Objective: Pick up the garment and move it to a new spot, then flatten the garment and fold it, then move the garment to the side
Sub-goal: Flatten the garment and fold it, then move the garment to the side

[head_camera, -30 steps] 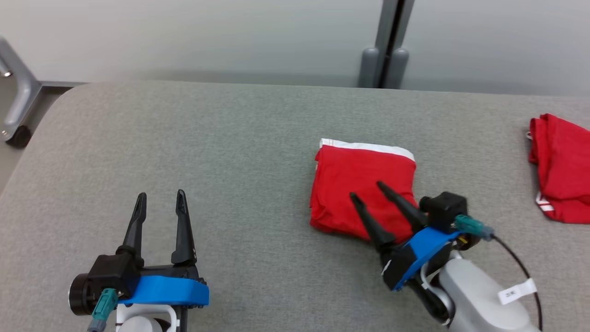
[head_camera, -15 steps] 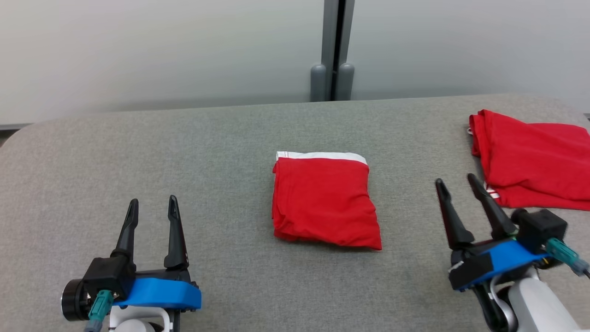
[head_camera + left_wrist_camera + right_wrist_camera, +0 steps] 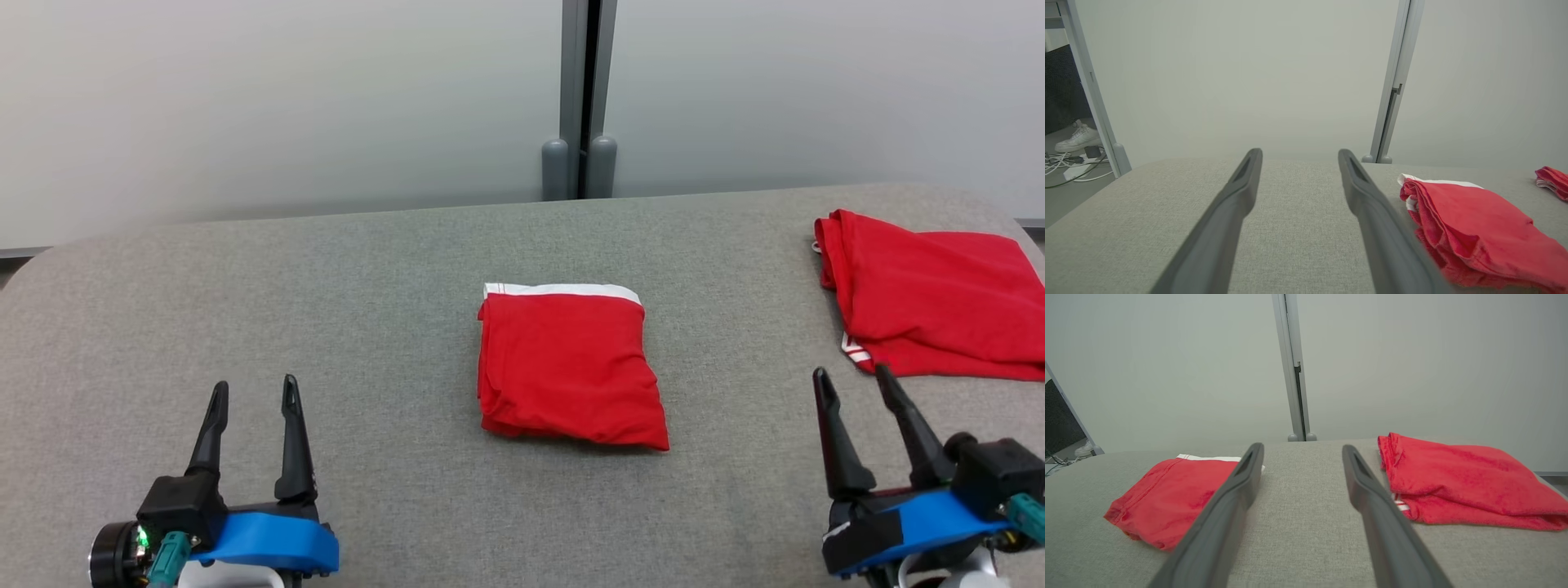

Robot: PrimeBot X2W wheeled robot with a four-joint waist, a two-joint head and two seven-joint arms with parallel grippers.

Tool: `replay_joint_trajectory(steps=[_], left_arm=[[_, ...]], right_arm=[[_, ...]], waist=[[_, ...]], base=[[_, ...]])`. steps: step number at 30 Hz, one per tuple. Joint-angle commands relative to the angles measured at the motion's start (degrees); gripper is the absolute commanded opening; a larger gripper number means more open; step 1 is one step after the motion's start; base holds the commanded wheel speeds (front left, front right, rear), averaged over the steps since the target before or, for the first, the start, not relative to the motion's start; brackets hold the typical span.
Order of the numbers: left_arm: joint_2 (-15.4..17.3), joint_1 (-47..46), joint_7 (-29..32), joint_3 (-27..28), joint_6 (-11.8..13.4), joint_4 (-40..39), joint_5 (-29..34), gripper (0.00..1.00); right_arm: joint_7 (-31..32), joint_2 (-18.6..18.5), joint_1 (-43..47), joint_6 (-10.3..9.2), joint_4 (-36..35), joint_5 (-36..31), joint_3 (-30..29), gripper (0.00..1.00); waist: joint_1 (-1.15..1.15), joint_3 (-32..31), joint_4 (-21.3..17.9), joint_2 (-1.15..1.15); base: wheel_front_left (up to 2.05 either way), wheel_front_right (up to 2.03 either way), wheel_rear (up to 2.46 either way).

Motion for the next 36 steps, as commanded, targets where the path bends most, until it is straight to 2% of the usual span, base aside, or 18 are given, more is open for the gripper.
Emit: replay_joint_trajectory(steps=[1, 11, 26, 29, 30, 32, 33, 36], left_arm=[[0.47, 0.94, 0.48, 0.18, 0.36, -0.39, 0.15, 1.0], [1.07, 2.41, 1.95, -0.14, 1.13, -1.25, -0.17, 1.0], [1.35, 2.28, 2.36, -0.81, 1.97, -1.8, -0.64, 1.0], [1.31, 1.86, 2.34, -1.11, 1.97, -1.77, -0.77, 1.0], [1.14, 0.92, 2.08, -1.77, 1.84, -1.75, -0.84, 1.0], [1.01, 0.38, 2.01, -2.11, 1.71, -1.63, -0.82, 1.0], [0.8, -0.88, 1.77, -3.14, 1.55, -1.21, -0.76, 1.0], [0.6, -1.84, 1.59, -3.83, 1.35, -0.69, -0.81, 1.0]], right_arm=[[0.93, 0.9, 1.89, 0.04, -1.34, -0.6, -0.35, 1.0], [4.15, 2.85, 4.77, 0.04, -4.57, -2.59, -0.82, 1.0], [5.71, 3.45, 4.11, 0.04, -4.46, -3.36, -1.4, 1.0], [6.19, 2.77, 2.25, 0.04, -4.03, -3.65, -1.06, 1.0], [6.71, 1.18, -1.76, 0.04, -3.61, -4.4, 0.54, 1.0], [7.18, 0.36, -4.39, 0.04, -3.09, -4.36, 1.45, 1.0], [8.41, -1.05, -11.39, 0.04, 0.01, -3.9, 2.79, 1.0], [9.36, -1.52, -14.52, 0.04, 3.79, -3.87, 2.89, 1.0]], waist=[[0.0, -0.19, 0.3, 0.0], [0.0, -0.63, 1.61, 0.0], [0.0, -0.32, 2.4, 0.0], [0.0, -0.03, 2.68, 0.0], [0.0, 1.06, 3.32, 0.0], [0.0, 1.72, 3.87, 0.0], [0.0, 3.44, 5.82, 0.0], [0.0, 4.35, 7.31, 0.0]], base=[[0.0, 0.0, 0.0], [0.0, 0.0, 0.0], [0.0, 0.0, 0.0], [0.0, 0.0, 0.0], [0.0, 0.0, 0.0], [0.0, 0.0, 0.0], [0.0, 0.0, 0.0], [0.0, 0.0, 0.0]])
